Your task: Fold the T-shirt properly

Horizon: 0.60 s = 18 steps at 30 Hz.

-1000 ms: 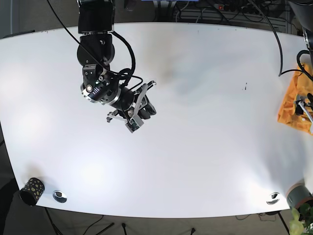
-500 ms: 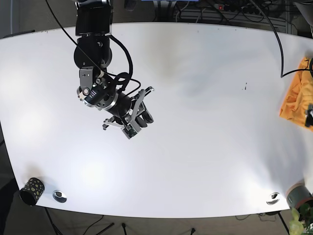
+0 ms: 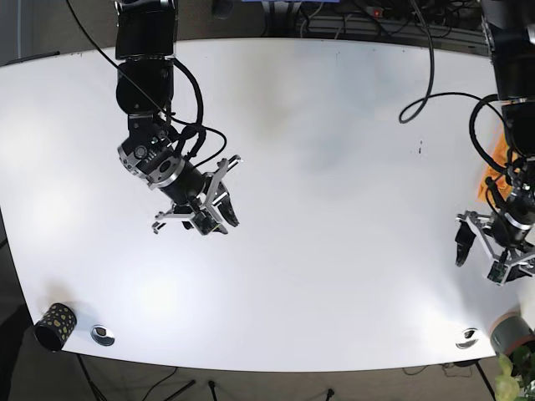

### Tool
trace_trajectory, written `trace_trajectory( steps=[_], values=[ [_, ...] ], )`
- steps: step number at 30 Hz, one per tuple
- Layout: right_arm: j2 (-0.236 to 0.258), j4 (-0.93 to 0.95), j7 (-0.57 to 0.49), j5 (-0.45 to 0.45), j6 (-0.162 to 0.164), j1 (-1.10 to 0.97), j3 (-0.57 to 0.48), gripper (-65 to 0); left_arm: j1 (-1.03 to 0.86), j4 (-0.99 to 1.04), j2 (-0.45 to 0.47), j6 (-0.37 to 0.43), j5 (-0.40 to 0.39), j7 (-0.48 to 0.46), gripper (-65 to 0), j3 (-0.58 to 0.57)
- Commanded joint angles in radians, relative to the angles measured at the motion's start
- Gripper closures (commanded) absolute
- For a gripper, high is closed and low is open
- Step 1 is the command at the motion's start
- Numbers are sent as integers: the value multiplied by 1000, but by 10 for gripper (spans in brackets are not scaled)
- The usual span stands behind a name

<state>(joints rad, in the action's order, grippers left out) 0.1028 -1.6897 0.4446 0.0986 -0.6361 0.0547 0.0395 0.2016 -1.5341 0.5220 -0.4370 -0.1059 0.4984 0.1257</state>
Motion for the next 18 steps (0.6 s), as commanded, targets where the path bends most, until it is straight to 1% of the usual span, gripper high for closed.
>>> trace_trajectory(
  steps=[1, 3, 4, 8, 9, 11, 13, 14, 16, 18],
  values=[
    [-15, -14, -99, 25, 6, 3, 66, -122, -34, -59, -33, 30, 35, -96, -511, 7],
    [-44, -14, -175, 51, 6, -17, 119, -122, -89, -82, -95, 50, 61, -186, -511, 5],
    [-48, -14, -208, 63, 6, -26, 144, -122, -113, -87, -116, 62, 73, -228, -511, 5],
    [-53, 13, -304, 126, 11, -62, 201, -122, -199, -93, -194, 112, 116, -356, -511, -31],
    [-51, 21, -320, 132, 22, -72, 216, -122, -221, -98, -207, 129, 124, -375, -511, -39],
    [-50, 32, -358, 129, 68, -95, 262, -122, -273, -118, -228, 160, 134, -407, -511, -53],
    [-45, 69, -415, 128, 123, -125, 293, -122, -322, -127, -248, 189, 134, -424, -511, -71],
    [-42, 90, -447, 126, 147, -138, 296, -122, -348, -128, -256, 208, 134, -433, -511, -80],
    [-25, 116, -491, 131, 183, -160, 297, -122, -386, -130, -267, 244, 133, -450, -511, -87],
    [1, 158, -556, 128, 233, -198, 293, -122, -440, -147, -293, 289, 134, -478, -511, -99]
  ],
)
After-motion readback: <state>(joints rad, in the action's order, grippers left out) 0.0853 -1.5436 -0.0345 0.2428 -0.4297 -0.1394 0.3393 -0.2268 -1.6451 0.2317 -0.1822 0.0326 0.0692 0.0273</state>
